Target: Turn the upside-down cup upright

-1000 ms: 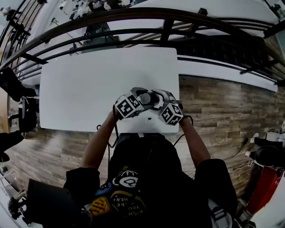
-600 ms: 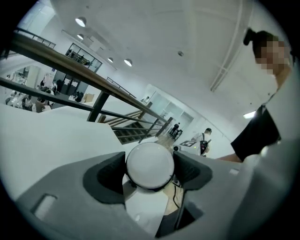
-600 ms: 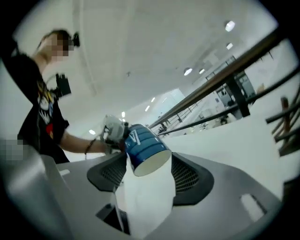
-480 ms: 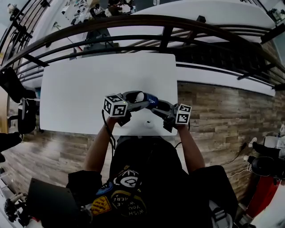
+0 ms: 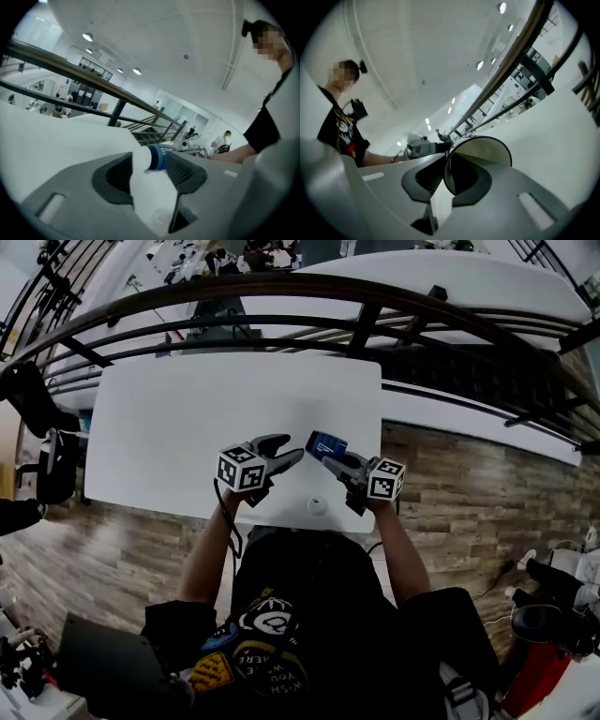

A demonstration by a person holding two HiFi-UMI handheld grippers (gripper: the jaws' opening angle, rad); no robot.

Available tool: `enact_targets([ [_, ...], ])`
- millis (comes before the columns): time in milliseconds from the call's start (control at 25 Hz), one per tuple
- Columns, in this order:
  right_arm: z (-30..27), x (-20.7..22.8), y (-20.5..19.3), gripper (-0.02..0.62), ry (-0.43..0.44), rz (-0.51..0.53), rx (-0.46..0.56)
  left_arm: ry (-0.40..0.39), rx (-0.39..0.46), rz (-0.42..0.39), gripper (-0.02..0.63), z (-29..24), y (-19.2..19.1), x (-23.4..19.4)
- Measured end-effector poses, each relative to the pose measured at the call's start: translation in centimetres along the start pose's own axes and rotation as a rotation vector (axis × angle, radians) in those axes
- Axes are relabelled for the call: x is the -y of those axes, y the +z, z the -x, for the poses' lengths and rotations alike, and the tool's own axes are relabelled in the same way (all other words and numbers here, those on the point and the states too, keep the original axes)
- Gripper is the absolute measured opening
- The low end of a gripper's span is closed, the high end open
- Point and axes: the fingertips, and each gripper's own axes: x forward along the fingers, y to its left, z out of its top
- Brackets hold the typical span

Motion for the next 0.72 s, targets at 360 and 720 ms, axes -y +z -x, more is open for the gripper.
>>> enact_targets([
  [360, -2.3, 11.6, -6.2, 0.032, -0.418, 0.765, -1.161, 0.243, 0.007, 0.016, 0.005, 3.1, -2.8, -2.4],
  [720, -4.7, 15.0, -6.2, 0.038, -0.436, 0.966, -1.533, 0.237, -0.022, 0.002, 0.005, 3.4, -4.3, -0.7],
])
